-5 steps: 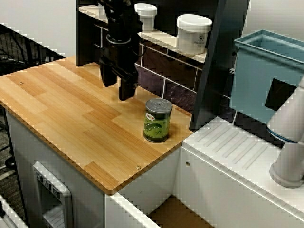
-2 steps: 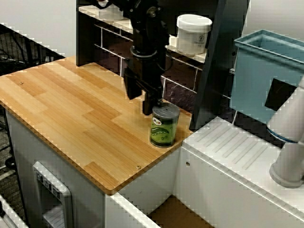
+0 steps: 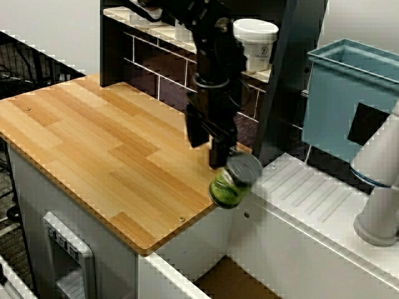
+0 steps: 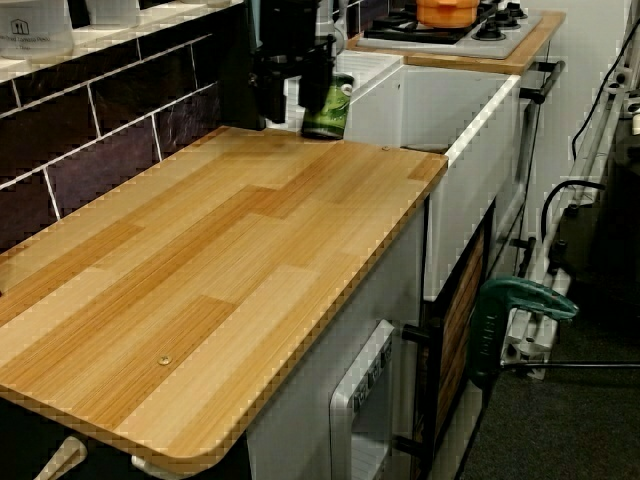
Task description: Push into sink
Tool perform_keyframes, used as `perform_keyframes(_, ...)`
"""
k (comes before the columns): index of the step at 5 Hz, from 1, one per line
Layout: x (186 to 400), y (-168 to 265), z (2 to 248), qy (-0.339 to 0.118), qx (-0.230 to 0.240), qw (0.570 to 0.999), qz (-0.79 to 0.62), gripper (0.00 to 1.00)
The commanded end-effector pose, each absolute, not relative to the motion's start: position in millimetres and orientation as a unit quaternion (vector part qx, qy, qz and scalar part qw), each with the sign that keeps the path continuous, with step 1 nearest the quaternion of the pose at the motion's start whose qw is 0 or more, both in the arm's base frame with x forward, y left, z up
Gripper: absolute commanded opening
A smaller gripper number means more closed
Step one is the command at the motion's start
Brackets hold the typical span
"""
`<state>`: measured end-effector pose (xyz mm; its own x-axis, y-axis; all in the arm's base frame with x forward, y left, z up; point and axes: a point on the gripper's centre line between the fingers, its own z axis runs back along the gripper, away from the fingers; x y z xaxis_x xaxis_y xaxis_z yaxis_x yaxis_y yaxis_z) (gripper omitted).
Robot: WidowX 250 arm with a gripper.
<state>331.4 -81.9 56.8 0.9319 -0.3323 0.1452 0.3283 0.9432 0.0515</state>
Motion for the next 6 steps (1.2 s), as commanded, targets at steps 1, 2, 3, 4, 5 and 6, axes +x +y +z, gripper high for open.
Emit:
perform_keyframes(1,309,-133,75,-0.087,0.007,0.970,-0.225,1.00)
perform_keyframes(2,301,-138,75,-0.092,0.016,0.968,-0.234,1.00)
perform_keyframes(3,300,-133,74,-0.090,0.021,0.969,-0.231,1.00)
perform_keyframes(4,299,-123,78,-0.090,0.022,0.971,-0.221,1.00)
perform_keyframes(5,297,-117,82,-0.086,0.026,0.971,-0.221,1.00)
perform_keyframes(6,297,-117,82,-0.086,0.026,0.971,-0.221,1.00)
